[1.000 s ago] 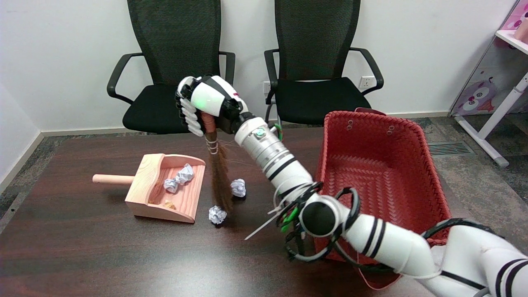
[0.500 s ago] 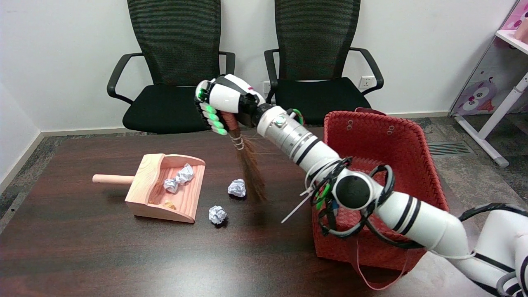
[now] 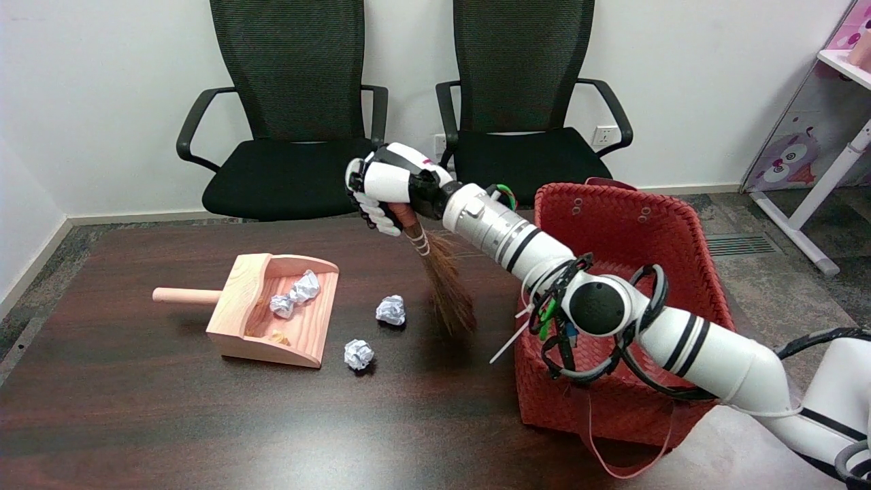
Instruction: Sweep the paper ball into the dustpan.
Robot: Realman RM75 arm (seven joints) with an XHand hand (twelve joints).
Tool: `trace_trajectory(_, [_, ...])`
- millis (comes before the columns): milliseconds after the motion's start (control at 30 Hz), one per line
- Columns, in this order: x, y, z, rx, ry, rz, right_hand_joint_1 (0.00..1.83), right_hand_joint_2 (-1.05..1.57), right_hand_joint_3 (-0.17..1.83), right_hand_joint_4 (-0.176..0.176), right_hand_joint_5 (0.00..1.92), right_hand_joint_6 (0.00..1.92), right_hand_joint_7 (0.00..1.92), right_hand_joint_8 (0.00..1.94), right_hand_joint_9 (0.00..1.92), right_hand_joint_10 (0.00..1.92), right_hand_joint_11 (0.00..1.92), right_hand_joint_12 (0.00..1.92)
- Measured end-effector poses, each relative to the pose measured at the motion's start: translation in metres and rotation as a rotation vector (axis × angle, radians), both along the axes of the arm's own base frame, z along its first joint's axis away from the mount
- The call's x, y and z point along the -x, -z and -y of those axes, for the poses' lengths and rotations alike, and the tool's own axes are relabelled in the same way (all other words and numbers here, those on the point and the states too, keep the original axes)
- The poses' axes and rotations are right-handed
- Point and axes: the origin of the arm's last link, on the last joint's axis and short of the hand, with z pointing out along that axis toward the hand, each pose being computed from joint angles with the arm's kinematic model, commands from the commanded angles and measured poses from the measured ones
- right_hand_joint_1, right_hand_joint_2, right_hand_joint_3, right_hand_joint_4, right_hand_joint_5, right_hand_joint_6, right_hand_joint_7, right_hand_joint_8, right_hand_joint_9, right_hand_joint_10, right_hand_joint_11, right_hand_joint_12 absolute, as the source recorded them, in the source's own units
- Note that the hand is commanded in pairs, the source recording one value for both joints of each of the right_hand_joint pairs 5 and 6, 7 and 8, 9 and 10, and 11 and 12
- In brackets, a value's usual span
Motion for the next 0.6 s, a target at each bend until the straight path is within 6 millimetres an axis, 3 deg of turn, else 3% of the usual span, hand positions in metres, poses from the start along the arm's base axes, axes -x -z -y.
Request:
trace_trajectory(300, [0.021,0.007,0.008,0.01,0.035,-0.052,0.8,1.56,1.83,0.013,1.92,1.92,1.92,1.92,1.92,1.92,1.92,1.92])
trace_trajectory(433, [0.03,0.014,0.012,0.011,0.054,-0.06,0.84,1.29,1.83,0.005,1.92,1.92,1.92,1.92,1.92,1.92,1.92,1.92])
trace_trajectory(600, [0.04,0.025,0.016,0.01,0.082,-0.047,0.84,1.23,1.83,0.001,1.92,1.92,1.92,1.92,1.92,1.92,1.92,1.92])
